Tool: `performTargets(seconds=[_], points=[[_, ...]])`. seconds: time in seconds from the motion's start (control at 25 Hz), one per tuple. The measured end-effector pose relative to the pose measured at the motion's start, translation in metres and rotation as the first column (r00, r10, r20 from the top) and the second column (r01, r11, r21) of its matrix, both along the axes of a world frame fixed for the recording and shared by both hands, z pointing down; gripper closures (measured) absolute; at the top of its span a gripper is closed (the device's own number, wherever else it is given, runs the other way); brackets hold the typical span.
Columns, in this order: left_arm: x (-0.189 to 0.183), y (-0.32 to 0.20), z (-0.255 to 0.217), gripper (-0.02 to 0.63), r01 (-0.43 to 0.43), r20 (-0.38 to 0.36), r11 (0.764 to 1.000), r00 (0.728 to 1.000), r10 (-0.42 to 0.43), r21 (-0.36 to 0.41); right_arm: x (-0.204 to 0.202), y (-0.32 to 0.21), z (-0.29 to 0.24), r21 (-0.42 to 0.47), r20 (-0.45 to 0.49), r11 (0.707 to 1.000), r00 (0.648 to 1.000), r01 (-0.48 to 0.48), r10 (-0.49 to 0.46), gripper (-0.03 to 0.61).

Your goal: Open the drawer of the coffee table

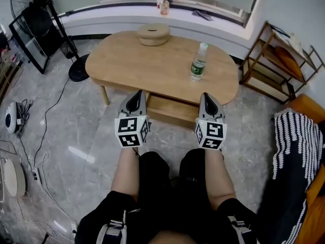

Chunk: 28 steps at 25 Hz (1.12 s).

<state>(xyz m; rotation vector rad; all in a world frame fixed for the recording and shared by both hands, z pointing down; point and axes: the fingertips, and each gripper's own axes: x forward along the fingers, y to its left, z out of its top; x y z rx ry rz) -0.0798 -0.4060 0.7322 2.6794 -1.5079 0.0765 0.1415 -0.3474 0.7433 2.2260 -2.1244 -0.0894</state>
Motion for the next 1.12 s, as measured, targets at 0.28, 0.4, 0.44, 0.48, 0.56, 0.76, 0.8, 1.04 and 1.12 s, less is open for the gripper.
performTargets(seconds=[0.28,0.4,0.44,0.48,0.56,0.76,0.8,1.04,1.12], points=[[0.046,-0.007,-0.014,0.594,-0.045,0.015,0.999,0.999,0.045,0.011,0.016,-0.028,-0.014,0.011,0.017,0.999,0.999,0.044,-0.045,0.566],[0.068,-0.02,-0.059,0.594,-0.038,0.013,0.999,0.999,0.038,-0.021,0.026,-0.05,-0.063,-0.008,0.032,0.996,0.995,0.092,-0.091,0.566],[0.076,-0.024,-0.084,0.594,-0.04,0.016,0.999,0.999,0.041,-0.032,0.028,-0.058,-0.089,-0.012,0.035,0.994,0.994,0.108,-0.108,0.566],[0.083,-0.029,-0.113,0.594,-0.045,0.023,0.998,0.999,0.046,-0.039,0.031,-0.064,-0.12,-0.011,0.037,0.993,0.992,0.12,-0.12,0.565],[0.098,-0.037,-0.18,0.592,-0.052,0.034,0.997,0.998,0.054,-0.05,0.04,-0.072,-0.195,0.0,0.044,0.991,0.99,0.135,-0.135,0.565],[0.129,-0.048,-0.372,0.594,-0.043,0.023,0.994,0.999,0.046,-0.096,0.071,-0.079,-0.404,0.008,0.06,0.99,0.988,0.14,-0.141,0.565],[0.134,-0.047,-0.414,0.594,-0.04,0.022,0.994,0.999,0.042,-0.098,0.077,-0.079,-0.445,0.006,0.076,0.99,0.987,0.141,-0.141,0.565],[0.157,-0.03,-0.612,0.594,-0.027,0.038,0.996,0.999,0.03,-0.09,0.102,-0.058,-0.634,0.001,0.108,0.987,0.981,0.161,-0.16,0.565],[0.16,-0.019,-0.65,0.594,-0.02,0.033,0.998,0.999,0.022,-0.06,0.108,-0.049,-0.672,0.037,0.111,0.986,0.98,0.163,-0.166,0.565]])
